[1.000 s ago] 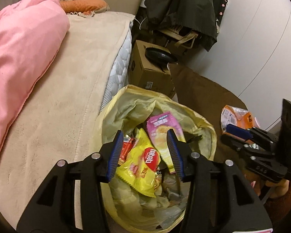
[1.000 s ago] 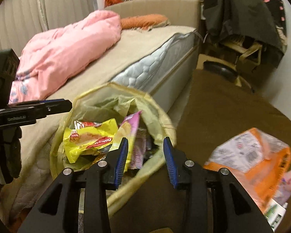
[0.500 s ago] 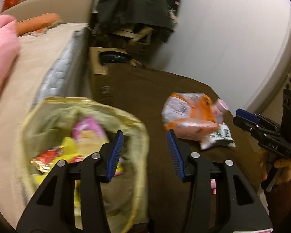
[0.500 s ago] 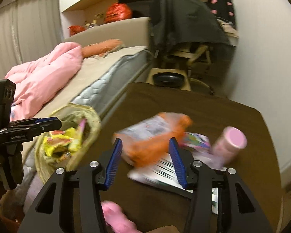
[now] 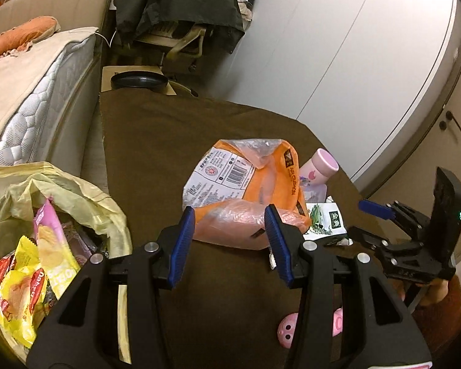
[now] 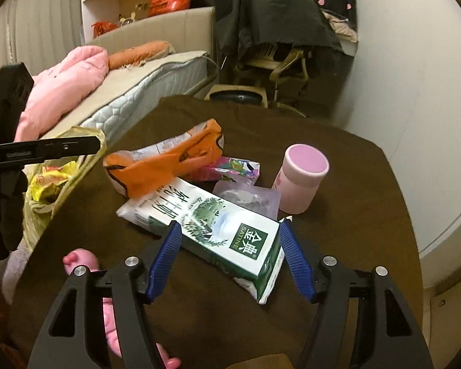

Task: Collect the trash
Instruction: 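Move both open tools back over the table toward the milk bag, then grasp the white milk carton bag with the right tool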

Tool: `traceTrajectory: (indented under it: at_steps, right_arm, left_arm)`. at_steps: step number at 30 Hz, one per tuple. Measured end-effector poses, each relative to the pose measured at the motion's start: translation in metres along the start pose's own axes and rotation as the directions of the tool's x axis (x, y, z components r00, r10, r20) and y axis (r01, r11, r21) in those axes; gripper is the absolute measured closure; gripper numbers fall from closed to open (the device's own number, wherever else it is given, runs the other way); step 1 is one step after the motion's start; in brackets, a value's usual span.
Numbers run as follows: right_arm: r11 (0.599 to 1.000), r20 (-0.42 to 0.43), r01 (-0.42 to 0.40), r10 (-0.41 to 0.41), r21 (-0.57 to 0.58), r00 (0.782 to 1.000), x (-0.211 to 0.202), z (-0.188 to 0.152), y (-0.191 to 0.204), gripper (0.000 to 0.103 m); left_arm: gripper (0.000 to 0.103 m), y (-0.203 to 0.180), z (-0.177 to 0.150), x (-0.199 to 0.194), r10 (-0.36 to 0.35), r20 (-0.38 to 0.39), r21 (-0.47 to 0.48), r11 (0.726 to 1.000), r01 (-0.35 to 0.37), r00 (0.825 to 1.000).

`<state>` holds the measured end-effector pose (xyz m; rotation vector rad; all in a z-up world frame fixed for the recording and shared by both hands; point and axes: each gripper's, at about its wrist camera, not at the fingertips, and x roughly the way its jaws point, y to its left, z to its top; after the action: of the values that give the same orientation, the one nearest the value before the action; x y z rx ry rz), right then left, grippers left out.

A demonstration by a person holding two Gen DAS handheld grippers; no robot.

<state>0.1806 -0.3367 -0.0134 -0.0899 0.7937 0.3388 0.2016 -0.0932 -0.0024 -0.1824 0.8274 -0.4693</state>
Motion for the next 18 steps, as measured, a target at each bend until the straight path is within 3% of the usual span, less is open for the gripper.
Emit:
traceTrajectory:
  at_steps: [9,18]
  right_arm:
    - [0.994,-0.030,-0.064,0.067,0.083,0.997,0.051,0.020,-0.023,0.041]
    - [0.987,-0.079,-0.128,0.136,0.095,0.988,0.029,-0.009,-0.014,0.041]
  left_arm:
    - [0.058,0.000,-0.002,0.002,0.063,-0.014,0.028,0.998,-0.063,0.998]
    - [0.058,0.003,-0.005,0.001,0.056,-0.015,0.013,0.998,-0.056,0.998]
